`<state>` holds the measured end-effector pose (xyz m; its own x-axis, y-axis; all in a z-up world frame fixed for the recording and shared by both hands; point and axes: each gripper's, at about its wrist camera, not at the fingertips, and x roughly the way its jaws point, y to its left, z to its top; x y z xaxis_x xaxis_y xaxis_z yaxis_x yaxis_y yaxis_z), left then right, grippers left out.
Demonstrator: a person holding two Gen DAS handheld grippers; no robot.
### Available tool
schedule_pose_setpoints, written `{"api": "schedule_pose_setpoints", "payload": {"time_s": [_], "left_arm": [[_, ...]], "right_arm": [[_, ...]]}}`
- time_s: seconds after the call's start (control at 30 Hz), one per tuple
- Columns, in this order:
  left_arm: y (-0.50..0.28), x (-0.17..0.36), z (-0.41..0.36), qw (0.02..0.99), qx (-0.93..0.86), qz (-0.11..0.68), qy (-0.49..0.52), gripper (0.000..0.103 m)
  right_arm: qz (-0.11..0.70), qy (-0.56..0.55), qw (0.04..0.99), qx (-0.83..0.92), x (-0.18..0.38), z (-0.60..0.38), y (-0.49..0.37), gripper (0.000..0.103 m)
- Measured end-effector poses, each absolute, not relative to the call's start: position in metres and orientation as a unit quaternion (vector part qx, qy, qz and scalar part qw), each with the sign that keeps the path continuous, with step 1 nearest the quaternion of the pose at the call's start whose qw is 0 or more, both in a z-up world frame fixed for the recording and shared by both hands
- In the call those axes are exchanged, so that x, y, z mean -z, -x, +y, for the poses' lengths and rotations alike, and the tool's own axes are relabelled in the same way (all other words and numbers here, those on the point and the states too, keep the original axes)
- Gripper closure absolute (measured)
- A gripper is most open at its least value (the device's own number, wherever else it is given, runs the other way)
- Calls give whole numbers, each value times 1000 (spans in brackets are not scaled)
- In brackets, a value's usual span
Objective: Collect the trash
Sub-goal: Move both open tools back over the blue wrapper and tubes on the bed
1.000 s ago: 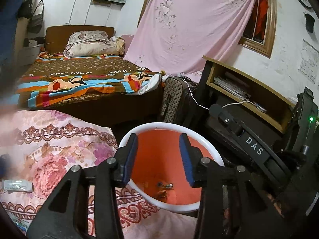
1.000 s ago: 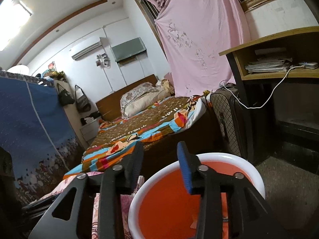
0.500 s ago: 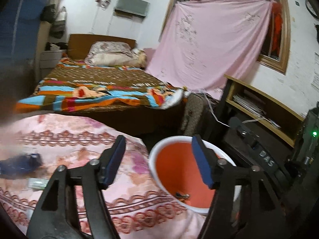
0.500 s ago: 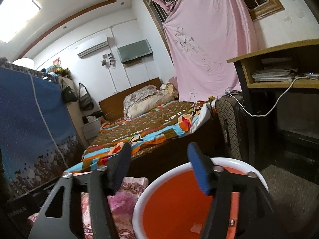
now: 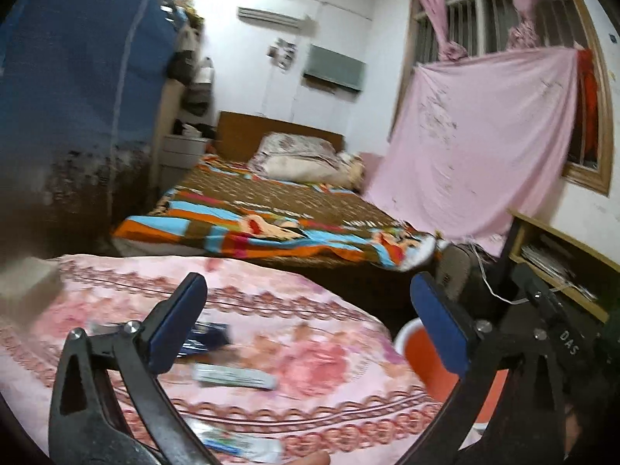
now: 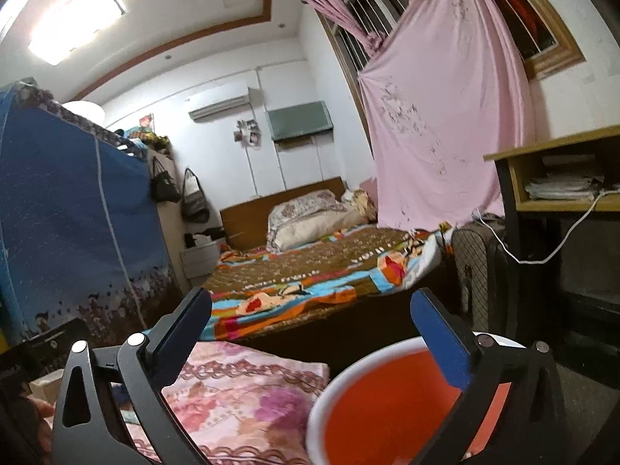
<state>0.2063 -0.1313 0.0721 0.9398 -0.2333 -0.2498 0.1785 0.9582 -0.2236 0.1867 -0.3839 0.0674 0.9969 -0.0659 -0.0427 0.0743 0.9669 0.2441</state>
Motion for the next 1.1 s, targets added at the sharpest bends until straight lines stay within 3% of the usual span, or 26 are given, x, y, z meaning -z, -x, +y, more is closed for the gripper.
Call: {"api": "schedule_pose_setpoints", "payload": {"time_s": [0.67,0.9,1.1], "left_arm": [[-174,-61,-23,991,-11,100,91,11],[-178,-51,1,987,-22,128,93,12],[-196,-40,16,974,-17,182,130,12]], "right_arm": [[-43,-34,993,-101,-78,-278,-176,0],[16,3,989,-148,-71,-245,-199,0],[129,37,974,-183,-55,-219,-240,0]]}}
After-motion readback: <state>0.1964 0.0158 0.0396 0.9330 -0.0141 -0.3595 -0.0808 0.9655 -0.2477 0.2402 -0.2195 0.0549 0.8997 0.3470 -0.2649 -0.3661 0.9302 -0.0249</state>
